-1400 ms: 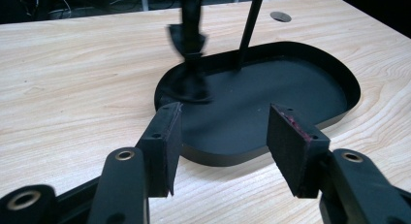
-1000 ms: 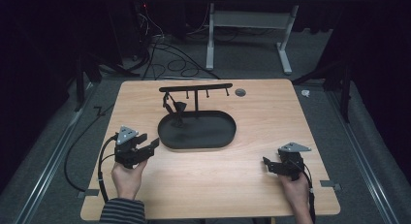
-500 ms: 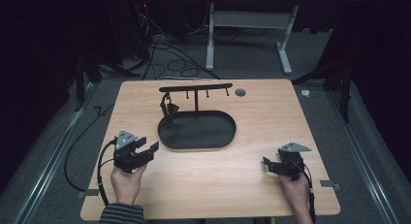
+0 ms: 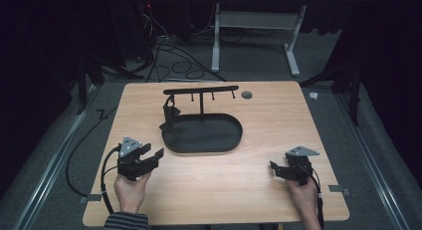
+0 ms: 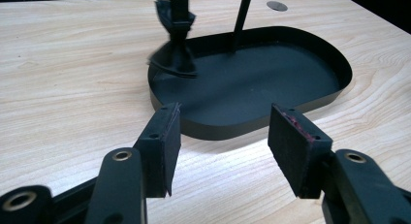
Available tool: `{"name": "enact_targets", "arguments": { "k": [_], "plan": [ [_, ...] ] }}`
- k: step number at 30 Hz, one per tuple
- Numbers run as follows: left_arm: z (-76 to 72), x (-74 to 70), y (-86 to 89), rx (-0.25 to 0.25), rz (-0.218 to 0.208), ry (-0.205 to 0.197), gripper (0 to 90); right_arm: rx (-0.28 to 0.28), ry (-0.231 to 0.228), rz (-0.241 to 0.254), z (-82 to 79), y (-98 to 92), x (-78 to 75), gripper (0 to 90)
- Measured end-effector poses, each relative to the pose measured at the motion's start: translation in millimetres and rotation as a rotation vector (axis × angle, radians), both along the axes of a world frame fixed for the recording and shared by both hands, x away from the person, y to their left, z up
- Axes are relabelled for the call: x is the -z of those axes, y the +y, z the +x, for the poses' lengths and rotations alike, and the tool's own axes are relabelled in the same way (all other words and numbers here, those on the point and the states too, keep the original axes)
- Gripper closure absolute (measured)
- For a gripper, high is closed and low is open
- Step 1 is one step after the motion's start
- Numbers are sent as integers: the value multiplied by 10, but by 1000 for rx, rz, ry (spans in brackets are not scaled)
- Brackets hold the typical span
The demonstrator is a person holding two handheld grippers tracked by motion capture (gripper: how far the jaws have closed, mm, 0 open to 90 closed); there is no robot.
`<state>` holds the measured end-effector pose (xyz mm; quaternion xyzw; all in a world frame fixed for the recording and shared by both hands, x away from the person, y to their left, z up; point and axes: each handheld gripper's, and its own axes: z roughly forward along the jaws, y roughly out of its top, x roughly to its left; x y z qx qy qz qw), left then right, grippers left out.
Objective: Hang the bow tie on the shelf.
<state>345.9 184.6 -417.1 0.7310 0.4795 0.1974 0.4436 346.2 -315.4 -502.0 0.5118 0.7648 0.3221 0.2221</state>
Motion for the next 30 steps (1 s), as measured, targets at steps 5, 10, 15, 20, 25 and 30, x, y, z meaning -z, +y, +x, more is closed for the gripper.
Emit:
{"name": "enact_targets", "arguments": {
  "k": [5,10,15,20,25,30],
  "plan": [
    [-25,18,-9,2,3,2,461,0,0,0,0,0,0,284],
    [-47,32,-18,3,-1,1,460,0,0,0,0,0,0,284],
    [-77,53,-16,5,3,4,460,0,0,0,0,0,0,284],
    [-106,82,-9,3,-3,7,460,0,0,-1,0,0,0,283],
    [-132,118,-8,2,-2,15,459,0,0,-1,0,0,0,283],
    [-141,151,-17,9,2,22,458,-1,0,-1,0,0,0,283]
  ]
}}
